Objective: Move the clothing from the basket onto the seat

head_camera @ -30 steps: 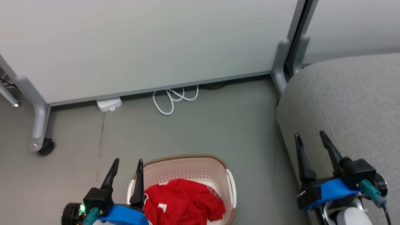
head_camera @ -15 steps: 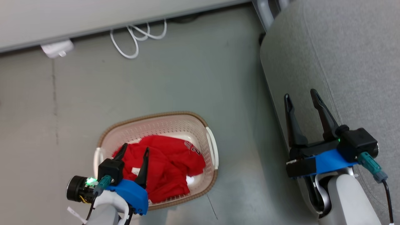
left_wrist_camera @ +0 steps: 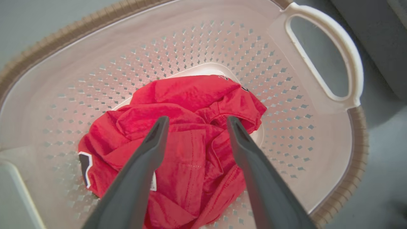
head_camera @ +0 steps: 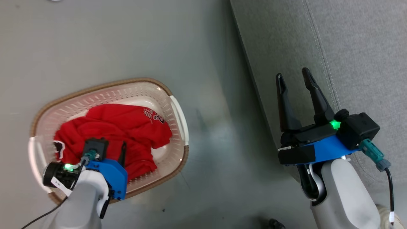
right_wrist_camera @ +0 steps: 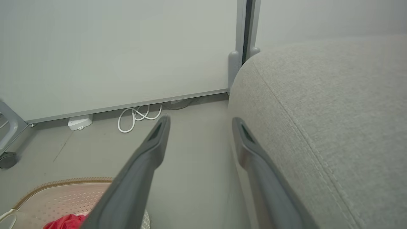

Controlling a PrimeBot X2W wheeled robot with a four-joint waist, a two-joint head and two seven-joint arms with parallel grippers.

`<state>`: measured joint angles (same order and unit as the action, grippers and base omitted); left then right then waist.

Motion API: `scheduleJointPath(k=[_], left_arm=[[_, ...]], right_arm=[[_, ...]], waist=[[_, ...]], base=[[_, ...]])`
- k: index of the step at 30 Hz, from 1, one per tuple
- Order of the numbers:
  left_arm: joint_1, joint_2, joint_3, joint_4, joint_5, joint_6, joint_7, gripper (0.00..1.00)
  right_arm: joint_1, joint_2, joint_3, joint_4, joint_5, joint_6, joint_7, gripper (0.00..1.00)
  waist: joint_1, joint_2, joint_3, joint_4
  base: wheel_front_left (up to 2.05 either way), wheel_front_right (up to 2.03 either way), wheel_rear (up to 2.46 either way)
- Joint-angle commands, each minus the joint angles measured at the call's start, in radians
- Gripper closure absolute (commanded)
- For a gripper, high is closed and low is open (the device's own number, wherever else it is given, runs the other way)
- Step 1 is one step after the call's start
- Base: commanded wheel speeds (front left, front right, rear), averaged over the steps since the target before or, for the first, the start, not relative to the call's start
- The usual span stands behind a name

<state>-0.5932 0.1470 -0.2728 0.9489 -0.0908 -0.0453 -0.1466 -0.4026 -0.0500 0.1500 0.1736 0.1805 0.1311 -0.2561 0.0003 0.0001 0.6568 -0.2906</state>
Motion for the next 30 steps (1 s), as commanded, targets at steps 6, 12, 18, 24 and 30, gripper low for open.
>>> scheduleJointPath(k=[6,12,18,24,30], left_arm=[[-0.08,0.046,0.015,0.091,-0.001,0.051,0.037,0.0],[-0.126,0.082,0.012,0.15,0.008,0.098,0.059,0.0],[-0.158,0.107,0.004,0.197,0.025,0.178,0.094,0.0],[-0.182,0.113,-0.007,0.226,0.026,0.193,0.119,0.0],[-0.205,0.11,-0.018,0.243,0.018,0.177,0.137,1.0]], right_arm=[[-0.027,-0.001,0.044,0.014,0.055,-0.001,-0.01,0.0],[-0.041,-0.001,0.062,-0.023,0.075,-0.001,-0.01,0.0],[-0.049,-0.001,0.086,-0.044,0.083,-0.001,-0.01,0.0],[-0.051,-0.001,0.101,-0.048,0.087,-0.001,-0.01,0.0],[-0.059,-0.001,0.101,-0.052,0.083,-0.001,-0.01,0.0]], waist=[[-0.0003,-0.0001,0.136,-0.107],[-0.0003,-0.0001,0.193,-0.132],[-0.0003,-0.0001,0.23,-0.131],[-0.0003,-0.0001,0.249,-0.126],[-0.0003,-0.0001,0.26,-0.122]], base=[[0.0,0.0,0.0],[0.0,0.0,0.0],[0.0,0.0,0.0],[0.0,0.0,0.0],[0.0,0.0,0.0]])
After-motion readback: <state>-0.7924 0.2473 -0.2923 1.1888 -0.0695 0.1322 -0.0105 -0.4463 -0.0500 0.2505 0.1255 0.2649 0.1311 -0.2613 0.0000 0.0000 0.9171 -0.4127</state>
